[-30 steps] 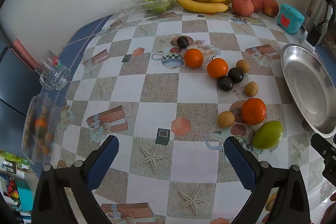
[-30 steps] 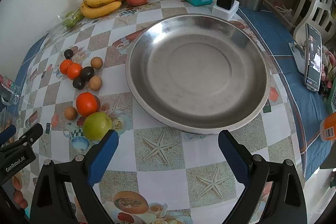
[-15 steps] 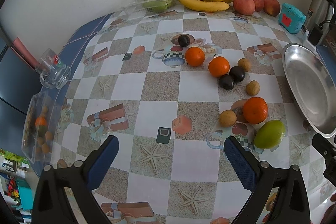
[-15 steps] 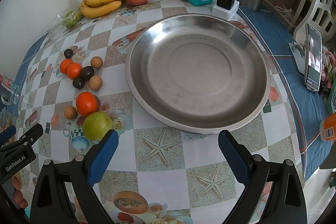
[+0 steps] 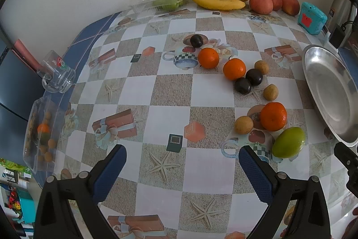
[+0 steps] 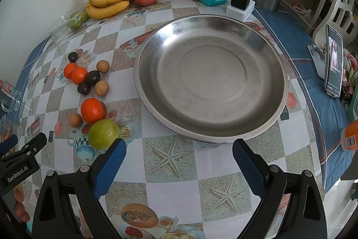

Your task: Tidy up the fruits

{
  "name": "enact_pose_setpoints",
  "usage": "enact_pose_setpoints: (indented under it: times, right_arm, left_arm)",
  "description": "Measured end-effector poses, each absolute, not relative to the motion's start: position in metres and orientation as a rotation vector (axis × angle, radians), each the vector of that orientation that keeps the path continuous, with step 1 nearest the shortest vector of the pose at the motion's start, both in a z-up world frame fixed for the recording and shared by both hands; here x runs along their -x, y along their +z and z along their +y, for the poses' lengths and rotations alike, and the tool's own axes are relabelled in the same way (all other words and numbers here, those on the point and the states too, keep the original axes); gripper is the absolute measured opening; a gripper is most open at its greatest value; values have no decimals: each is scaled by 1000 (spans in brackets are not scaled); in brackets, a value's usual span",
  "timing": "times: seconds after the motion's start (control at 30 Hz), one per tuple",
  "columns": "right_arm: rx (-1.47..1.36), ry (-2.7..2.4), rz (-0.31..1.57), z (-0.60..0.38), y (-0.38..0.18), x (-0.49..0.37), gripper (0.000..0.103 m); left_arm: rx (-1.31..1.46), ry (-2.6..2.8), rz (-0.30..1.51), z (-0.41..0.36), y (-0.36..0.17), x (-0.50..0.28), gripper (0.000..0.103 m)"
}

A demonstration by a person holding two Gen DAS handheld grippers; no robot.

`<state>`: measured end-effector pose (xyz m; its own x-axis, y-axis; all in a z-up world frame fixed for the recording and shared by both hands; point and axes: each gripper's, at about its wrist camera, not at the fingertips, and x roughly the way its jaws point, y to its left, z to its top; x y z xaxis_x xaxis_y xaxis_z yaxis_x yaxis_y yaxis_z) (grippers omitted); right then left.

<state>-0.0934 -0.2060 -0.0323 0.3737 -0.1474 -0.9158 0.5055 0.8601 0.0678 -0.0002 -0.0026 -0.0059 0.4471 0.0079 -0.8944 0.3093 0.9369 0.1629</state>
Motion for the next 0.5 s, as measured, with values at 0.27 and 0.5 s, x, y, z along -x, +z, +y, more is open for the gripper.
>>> enact_pose_setpoints:
  times: [0.27, 0.5]
  right_arm:
    - [-365, -430, 1118, -205, -33, 93, 96]
    - [-364, -430, 1118, -205, -33, 93, 96]
  left_arm:
    - [-324, -187, 1102, -2, -9, 0, 102]
    - [-322, -186, 1103, -2, -8, 0, 102]
